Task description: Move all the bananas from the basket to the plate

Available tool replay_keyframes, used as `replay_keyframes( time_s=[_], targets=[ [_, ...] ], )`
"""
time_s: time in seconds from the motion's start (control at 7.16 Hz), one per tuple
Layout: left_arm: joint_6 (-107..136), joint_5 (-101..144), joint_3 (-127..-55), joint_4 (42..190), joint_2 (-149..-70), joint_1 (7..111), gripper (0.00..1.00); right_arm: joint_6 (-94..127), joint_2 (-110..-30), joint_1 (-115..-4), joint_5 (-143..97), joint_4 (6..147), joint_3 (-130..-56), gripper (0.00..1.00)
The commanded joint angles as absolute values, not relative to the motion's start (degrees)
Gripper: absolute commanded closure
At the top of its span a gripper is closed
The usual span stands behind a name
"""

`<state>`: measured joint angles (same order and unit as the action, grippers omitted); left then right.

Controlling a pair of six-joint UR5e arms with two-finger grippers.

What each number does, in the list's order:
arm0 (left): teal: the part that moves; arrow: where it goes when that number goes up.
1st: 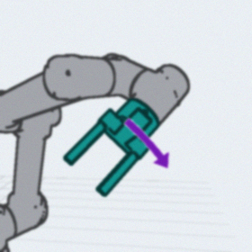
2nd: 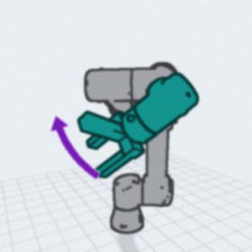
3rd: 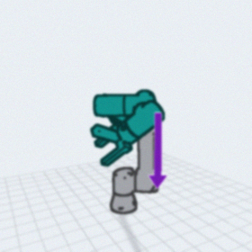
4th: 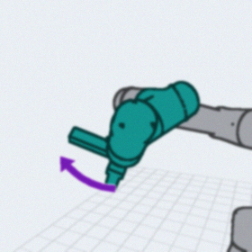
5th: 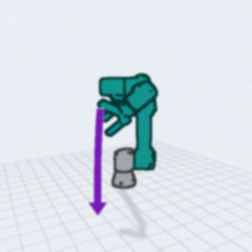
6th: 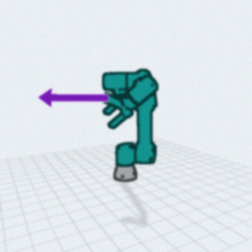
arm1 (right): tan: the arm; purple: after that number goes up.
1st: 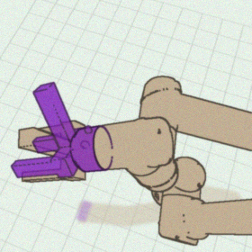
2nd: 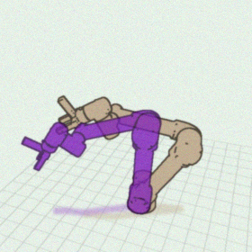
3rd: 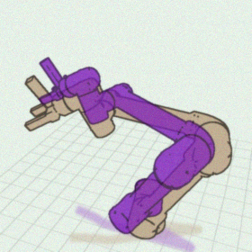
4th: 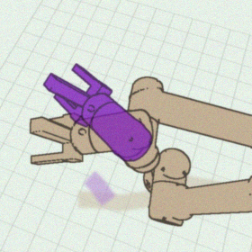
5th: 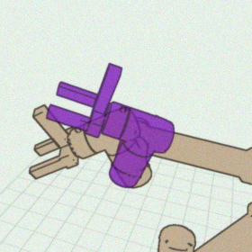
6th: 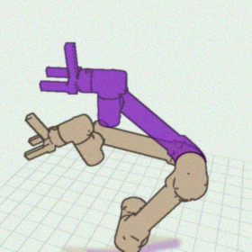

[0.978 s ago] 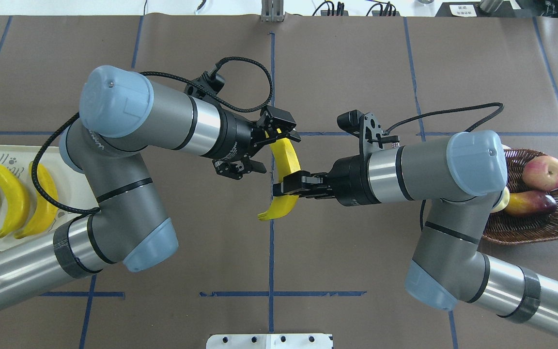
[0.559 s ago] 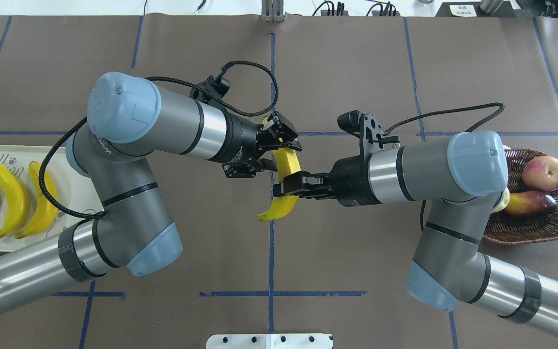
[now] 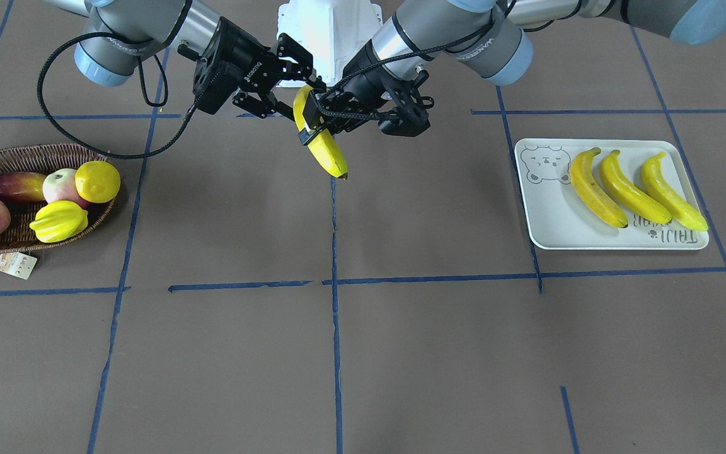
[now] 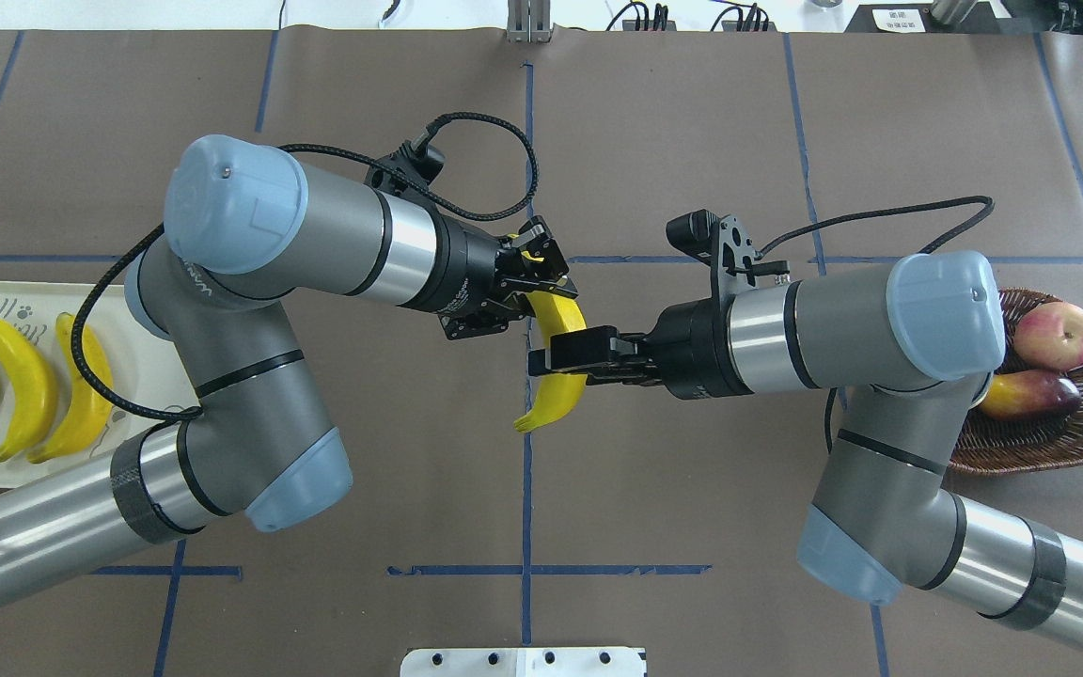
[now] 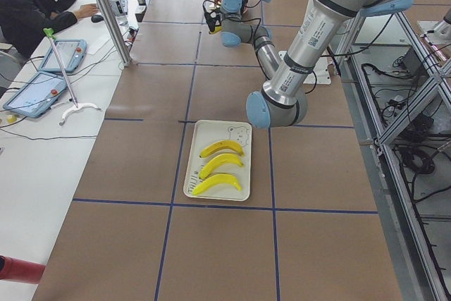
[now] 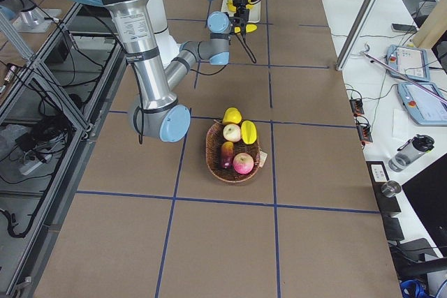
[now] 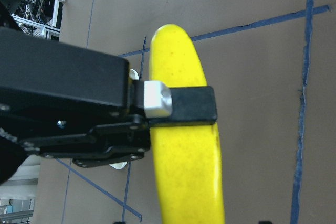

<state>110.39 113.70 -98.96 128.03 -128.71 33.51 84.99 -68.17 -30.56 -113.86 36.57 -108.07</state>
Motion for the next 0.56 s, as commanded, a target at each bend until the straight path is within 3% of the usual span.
replay_keyframes(
  time_s=[0.0,0.42],
  targets=[
    [110.1,114.6,-99.0,126.6,-128.1,35.4,1.00,85.0,-69.2,-31.5,-114.1,42.9,-112.6,0.00],
    [94.3,123.3,-104.6,113.7,-113.4,45.9,1.00,83.2,-69.5,-39.4,-115.7,58.3,-118.3,0.00]
  ],
)
